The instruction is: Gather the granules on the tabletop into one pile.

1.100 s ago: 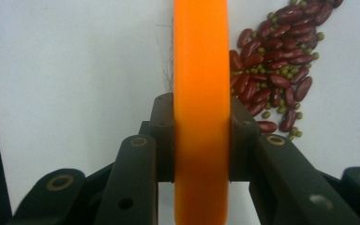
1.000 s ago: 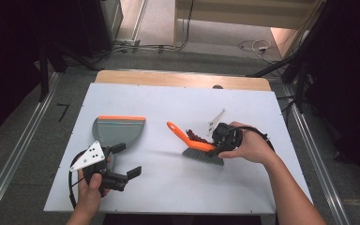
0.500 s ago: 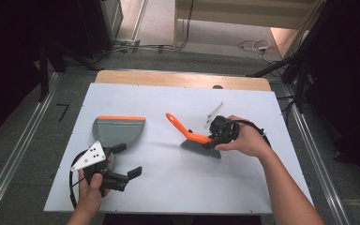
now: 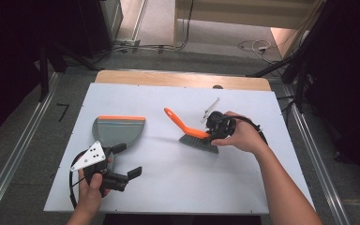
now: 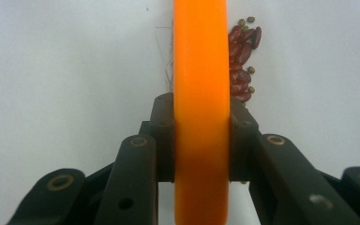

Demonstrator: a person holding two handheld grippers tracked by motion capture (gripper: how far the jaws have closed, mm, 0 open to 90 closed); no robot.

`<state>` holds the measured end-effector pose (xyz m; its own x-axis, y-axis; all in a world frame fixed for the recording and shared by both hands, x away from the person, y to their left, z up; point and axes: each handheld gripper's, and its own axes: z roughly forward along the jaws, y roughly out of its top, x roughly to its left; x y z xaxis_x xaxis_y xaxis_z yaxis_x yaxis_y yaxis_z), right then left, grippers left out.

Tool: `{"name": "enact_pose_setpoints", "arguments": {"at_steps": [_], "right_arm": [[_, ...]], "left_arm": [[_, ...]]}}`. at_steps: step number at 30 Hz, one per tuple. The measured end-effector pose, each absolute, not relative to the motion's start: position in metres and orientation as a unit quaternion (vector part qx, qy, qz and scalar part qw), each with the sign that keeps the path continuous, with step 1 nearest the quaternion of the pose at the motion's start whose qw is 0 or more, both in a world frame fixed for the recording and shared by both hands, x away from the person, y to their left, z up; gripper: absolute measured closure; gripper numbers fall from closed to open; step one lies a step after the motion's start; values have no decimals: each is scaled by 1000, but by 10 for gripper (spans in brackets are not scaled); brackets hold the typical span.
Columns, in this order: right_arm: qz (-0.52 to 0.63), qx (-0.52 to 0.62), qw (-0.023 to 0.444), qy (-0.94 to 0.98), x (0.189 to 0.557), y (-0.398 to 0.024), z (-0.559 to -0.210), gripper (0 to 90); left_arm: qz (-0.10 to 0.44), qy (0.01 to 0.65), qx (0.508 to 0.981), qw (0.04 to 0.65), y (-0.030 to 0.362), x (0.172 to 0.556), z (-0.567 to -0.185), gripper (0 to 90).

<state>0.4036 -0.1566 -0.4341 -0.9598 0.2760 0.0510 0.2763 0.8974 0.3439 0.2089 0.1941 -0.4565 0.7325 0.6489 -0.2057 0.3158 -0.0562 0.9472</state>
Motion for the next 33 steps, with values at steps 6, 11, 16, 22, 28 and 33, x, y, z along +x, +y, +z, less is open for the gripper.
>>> {"name": "enact_pose_setpoints", "arguments": {"at_steps": [6,11,16,22,28,33], "right_arm": [[-177,-145,1,-973,408,-155,-434,684],[-176,-151,1,-973,411,-152,-433,684],[-172,-146,-4,-974,415,-150,-433,684],[-171,-147,-5,-974,419,-150,-433,684],[-172,-149,-8,-974,419,-148,-432,684],[-193,-147,-9,-970,416,-150,-424,684]], "left_arm": [[139,338,713,598,194,209,-457,2],[138,337,714,598,193,209,-457,2],[138,338,714,598,194,209,-457,2],[138,338,714,598,194,209,-457,2],[139,337,714,597,194,209,-457,2],[138,338,714,598,194,210,-457,2]]}}
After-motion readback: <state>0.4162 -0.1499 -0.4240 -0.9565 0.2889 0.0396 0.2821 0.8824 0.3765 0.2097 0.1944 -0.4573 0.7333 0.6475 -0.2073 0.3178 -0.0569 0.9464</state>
